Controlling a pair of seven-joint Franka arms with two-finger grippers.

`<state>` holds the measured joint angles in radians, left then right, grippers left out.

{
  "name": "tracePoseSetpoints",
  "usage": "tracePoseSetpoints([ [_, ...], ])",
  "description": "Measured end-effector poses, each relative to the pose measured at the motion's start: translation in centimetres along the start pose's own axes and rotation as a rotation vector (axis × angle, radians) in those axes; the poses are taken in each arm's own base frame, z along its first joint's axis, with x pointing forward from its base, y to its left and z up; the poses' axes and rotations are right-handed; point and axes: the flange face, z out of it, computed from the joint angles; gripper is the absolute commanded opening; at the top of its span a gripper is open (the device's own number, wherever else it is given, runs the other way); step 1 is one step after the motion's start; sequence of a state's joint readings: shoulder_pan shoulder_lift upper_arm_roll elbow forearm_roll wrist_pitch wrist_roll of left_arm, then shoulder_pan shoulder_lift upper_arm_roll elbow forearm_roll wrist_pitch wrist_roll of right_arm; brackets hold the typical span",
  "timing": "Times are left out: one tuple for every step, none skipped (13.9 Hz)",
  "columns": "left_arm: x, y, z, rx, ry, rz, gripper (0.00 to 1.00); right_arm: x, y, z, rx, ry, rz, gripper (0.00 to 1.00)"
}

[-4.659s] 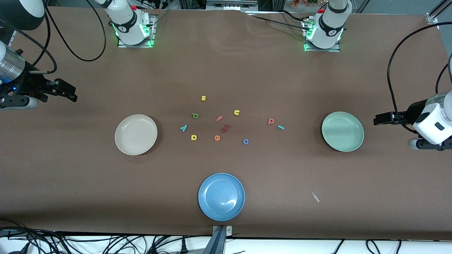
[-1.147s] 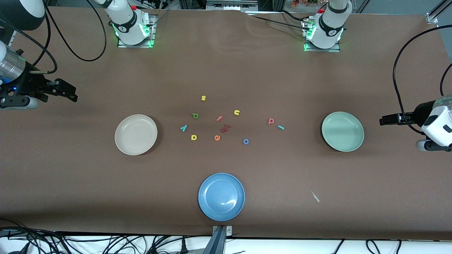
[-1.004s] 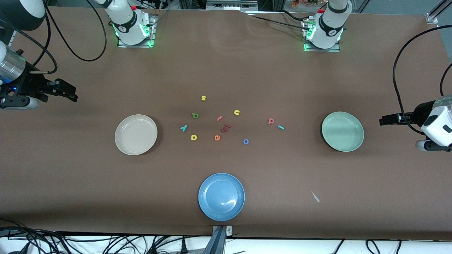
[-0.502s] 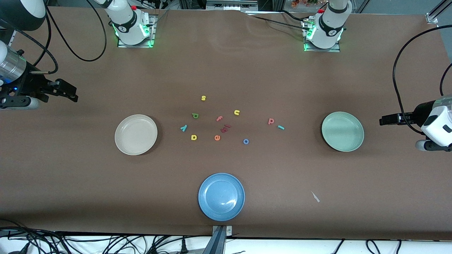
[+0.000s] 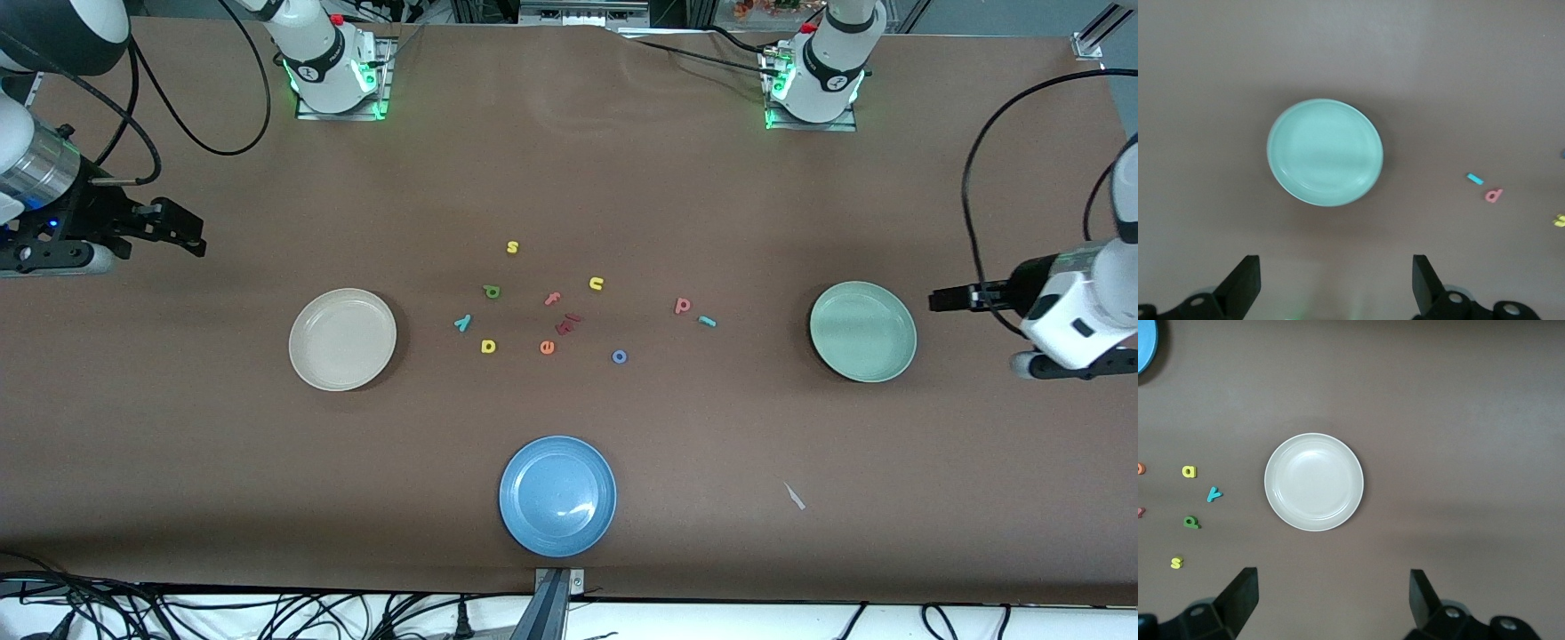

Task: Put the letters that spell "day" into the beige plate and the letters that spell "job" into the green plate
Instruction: 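Grasp the y with the right gripper while the left gripper grasps the i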

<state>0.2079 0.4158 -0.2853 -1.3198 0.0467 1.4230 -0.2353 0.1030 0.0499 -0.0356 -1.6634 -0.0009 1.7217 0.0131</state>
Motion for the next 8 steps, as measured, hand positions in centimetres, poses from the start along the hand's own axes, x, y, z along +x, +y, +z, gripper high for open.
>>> tracePoseSetpoints([
  [-0.4,1.9,0.8,-0.001,-0.021,-0.05,0.94,0.1,-0.9,0.2,0.0,-0.004,-0.015,1.0],
  [-0.8,3.8,2.0,-0.01,-0.052,-0.107,0.91,0.2,-2.2,0.8,-0.001,-0.014,-0.035,1.0],
  [-1.2,5.2,3.3,-0.027,-0.09,-0.166,0.91,0.4,-3.8,1.7,-0.002,-0.029,-0.054,1.0],
  [-1.4,6.3,4.5,-0.039,-0.12,-0.229,0.91,0.7,-5.5,2.9,-0.005,-0.048,-0.066,1.0],
  [-1.3,7.2,5.7,-0.043,-0.128,-0.299,0.92,1.1,-7.0,4.4,-0.008,-0.065,-0.074,1.0],
  [-0.9,8.1,6.9,-0.048,-0.112,-0.378,0.93,1.6,-8.3,6.1,-0.011,-0.084,-0.084,1.0],
  [-0.5,9.3,8.4,-0.06,-0.085,-0.455,0.95,2.1,-9.6,8.2,-0.016,-0.104,-0.096,1.0],
  [-0.2,10.7,10.3,-0.073,-0.061,-0.523,0.96,2.6,-10.8,10.1,-0.02,-0.117,-0.095,1.0],
])
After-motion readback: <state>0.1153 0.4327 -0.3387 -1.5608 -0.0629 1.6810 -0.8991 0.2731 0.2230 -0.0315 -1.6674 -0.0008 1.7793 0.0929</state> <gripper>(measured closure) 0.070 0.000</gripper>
